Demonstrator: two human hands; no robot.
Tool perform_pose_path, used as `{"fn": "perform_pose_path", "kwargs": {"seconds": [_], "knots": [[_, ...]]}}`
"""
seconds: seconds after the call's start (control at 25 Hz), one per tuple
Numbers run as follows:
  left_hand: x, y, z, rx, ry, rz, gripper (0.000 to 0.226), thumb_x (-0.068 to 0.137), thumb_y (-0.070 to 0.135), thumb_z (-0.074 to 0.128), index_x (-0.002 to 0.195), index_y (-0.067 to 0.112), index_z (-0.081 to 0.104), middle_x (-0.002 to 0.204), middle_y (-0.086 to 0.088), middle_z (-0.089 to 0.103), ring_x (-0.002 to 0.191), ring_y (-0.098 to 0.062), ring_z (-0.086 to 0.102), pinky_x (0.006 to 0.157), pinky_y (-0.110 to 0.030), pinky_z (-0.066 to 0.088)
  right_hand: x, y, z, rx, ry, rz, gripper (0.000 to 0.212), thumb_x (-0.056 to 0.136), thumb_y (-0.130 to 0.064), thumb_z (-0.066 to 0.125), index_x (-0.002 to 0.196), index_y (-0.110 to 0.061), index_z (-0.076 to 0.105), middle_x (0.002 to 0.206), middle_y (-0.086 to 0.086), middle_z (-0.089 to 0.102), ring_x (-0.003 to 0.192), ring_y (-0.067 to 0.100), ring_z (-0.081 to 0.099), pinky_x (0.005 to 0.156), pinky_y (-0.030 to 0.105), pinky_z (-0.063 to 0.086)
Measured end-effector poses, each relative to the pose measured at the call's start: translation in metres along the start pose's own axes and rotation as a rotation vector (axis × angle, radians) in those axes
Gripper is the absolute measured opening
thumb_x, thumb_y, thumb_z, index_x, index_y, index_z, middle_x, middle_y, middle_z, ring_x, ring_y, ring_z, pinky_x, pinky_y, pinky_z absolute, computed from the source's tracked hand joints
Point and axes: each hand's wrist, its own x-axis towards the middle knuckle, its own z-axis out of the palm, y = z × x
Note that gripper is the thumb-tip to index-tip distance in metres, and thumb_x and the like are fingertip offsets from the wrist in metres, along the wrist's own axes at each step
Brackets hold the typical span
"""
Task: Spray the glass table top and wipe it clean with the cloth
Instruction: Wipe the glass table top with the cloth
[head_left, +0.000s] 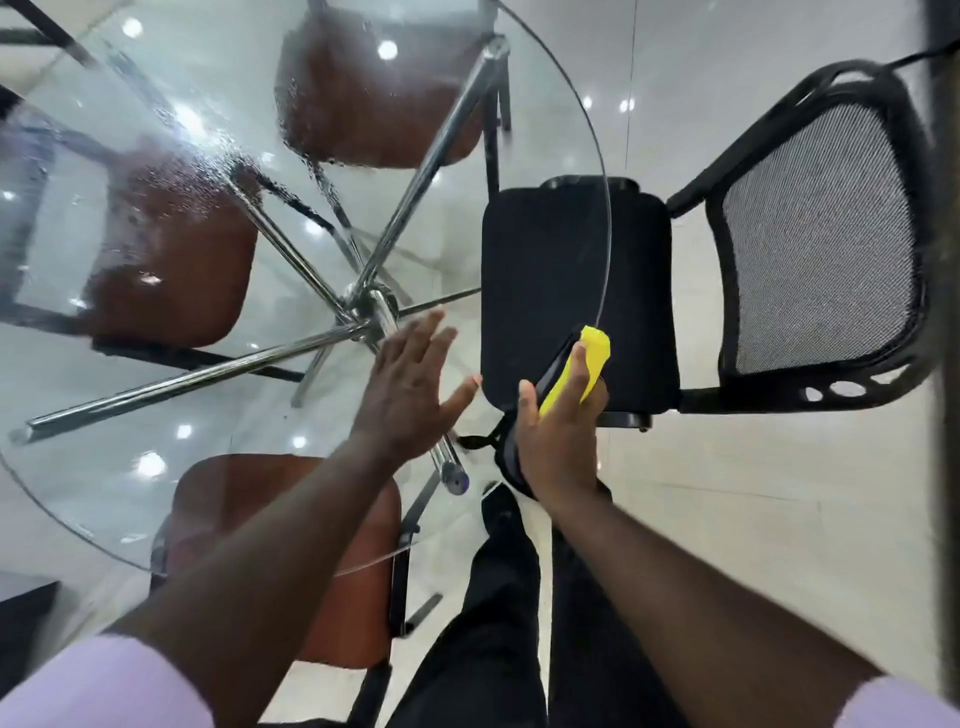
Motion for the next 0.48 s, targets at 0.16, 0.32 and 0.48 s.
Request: {"fn": "perform_pose_path", "kwargs": {"seconds": [0.16,0.32,0.48], "knots": [[0.001,0.039,-0.043,-0.329,-0.137,-0.067,0.059,0.097,0.052,0.065,0.147,0.022,0.054,0.155,-0.002,0.054,0.143,-0.020,0.049,0.122,-0.040,0.039,0.047,-0.011,-0.085,0.119,-0.095,0.005,0.073,0.105,-0.036,0.066,0.168,-0.038,0.029,0.159,0.010,0.047,0.136,0.031,0.058,0.111,0.039,0.043],[0.036,0.116,-0.125,-0.656,-0.205,-0.016,0.042,0.094,0.048,0.074,0.126,0.023,0.069,0.111,0.004,0.079,0.096,-0.010,0.076,0.092,-0.037,0.063,0.053,-0.053,-0.216,0.604,-0.208,0.025,0.060,0.102,-0.033,0.074,0.154,-0.037,0.043,0.147,0.008,0.064,0.113,0.027,0.071,0.098,0.045,0.061],[0.053,0.243,-0.212,-1.101,-0.314,0.096,0.046,0.091,0.044,0.078,0.126,0.017,0.067,0.112,-0.005,0.080,0.099,-0.030,0.078,0.092,-0.050,0.064,0.027,-0.084,-0.338,0.767,-0.279,-0.159,0.057,0.102,-0.018,0.068,0.155,-0.028,0.050,0.133,0.015,0.073,0.105,0.026,0.078,0.084,0.035,0.062]]}}
